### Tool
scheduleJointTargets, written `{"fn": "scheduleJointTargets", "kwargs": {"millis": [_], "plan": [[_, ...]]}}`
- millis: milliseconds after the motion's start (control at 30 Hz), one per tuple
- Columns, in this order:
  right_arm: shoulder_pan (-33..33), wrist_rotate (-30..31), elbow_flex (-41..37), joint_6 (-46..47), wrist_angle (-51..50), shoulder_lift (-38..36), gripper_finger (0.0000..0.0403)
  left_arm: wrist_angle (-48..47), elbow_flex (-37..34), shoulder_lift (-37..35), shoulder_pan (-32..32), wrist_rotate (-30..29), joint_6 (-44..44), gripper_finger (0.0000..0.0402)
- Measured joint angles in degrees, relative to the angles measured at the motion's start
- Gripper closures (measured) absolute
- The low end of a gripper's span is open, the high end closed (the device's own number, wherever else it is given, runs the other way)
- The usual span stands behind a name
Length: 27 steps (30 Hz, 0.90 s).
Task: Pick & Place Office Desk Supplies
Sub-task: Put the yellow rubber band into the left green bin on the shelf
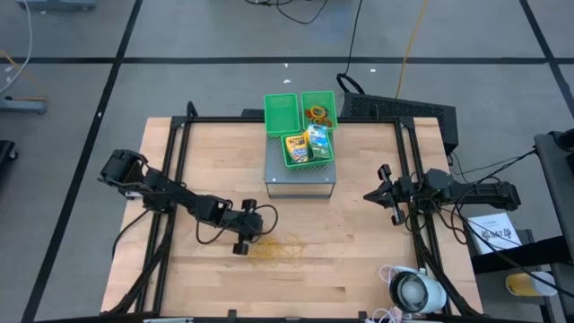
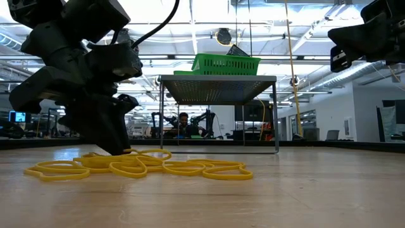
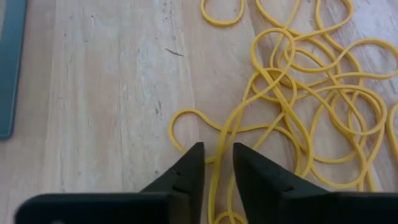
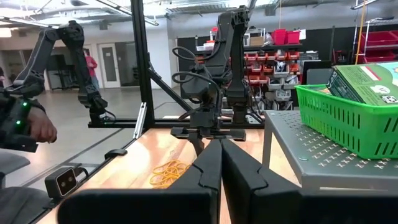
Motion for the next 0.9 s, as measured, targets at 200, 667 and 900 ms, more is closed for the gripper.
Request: {"fn": "scheduleJointTargets", "kwargs": {"millis": [200, 667, 900], "plan": [[0.0, 0.0, 0.0, 0.0, 0.0, 0.0, 0.0403, 0.02, 0.0, 0.0, 0.0, -0.15, 0.31, 0.0358], [0.0, 0.0, -0.02, 0.0, 0.02, 0.02, 0.0403, 2.91, 1.63, -5.07, -0.11, -0.34, -2.43, 0.0396], [0.0, -0.01, -0.02, 0.0, 0.05, 0.01, 0.0403, 3.3, 5.9, -13.95, -0.11, -1.9, 4.55, 0.0398]]}}
